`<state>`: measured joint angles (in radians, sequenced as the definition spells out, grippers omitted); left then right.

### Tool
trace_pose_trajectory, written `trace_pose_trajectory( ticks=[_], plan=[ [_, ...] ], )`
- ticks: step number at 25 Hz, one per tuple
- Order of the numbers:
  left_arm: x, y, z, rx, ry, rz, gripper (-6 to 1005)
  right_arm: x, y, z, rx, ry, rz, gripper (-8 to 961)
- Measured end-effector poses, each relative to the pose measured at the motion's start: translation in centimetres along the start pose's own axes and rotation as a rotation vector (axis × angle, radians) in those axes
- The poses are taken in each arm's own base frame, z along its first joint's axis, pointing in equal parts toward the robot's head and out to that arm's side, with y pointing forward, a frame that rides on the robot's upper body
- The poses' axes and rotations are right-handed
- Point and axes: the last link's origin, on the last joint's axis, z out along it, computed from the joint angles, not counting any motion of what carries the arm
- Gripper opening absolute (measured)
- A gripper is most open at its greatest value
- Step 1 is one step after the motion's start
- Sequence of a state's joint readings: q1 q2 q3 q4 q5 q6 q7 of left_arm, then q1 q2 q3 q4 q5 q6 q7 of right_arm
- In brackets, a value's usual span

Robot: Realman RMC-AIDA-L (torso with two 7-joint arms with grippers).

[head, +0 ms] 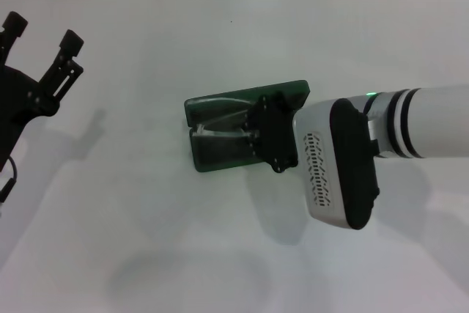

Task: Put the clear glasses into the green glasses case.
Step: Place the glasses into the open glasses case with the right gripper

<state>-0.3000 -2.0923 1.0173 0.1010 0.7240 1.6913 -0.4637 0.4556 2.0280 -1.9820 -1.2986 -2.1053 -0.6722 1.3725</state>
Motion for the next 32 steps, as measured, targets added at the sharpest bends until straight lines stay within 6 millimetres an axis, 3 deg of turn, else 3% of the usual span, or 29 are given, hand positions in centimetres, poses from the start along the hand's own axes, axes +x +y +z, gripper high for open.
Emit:
trace_pose_trajectory(
  ticks=[15, 32],
  plan=[
    [-0.4, 0.1, 1.6, -0.026, -0.017, -0.027, 861, 1.8, 1.1, 1.1, 0.025, 0.068, 0.002, 203],
    [-0.7, 0.4, 2.0, -0.045, -0.034, -0.057, 861, 2.1, 2.3, 1.5, 0.019, 0.089, -0.017, 211]
  ],
)
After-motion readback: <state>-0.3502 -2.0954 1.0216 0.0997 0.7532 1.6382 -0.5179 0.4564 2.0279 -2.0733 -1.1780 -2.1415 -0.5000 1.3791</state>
